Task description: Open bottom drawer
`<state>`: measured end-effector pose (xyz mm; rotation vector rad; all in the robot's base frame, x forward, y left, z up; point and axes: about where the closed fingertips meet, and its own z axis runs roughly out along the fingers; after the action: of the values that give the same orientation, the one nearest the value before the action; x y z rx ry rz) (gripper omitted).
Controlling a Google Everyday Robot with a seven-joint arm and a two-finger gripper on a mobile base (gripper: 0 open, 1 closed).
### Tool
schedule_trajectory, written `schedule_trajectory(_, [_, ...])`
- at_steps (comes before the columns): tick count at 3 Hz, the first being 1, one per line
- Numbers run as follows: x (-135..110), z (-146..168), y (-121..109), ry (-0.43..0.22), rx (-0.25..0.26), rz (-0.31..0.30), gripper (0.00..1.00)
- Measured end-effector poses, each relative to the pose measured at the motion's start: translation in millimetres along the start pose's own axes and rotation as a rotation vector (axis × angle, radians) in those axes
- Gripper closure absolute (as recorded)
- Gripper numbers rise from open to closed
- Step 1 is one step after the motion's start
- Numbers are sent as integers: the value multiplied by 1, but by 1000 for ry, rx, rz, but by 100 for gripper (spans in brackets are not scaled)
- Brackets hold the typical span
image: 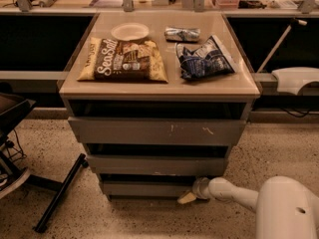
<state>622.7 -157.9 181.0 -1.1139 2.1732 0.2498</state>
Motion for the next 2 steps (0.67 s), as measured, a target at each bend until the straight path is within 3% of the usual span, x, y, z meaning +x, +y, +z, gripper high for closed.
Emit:
schedule_trajectory(1, [17, 16, 9, 4, -41, 66, 0])
schedule_trajectory(2, [14, 13, 8, 4, -41, 66, 0])
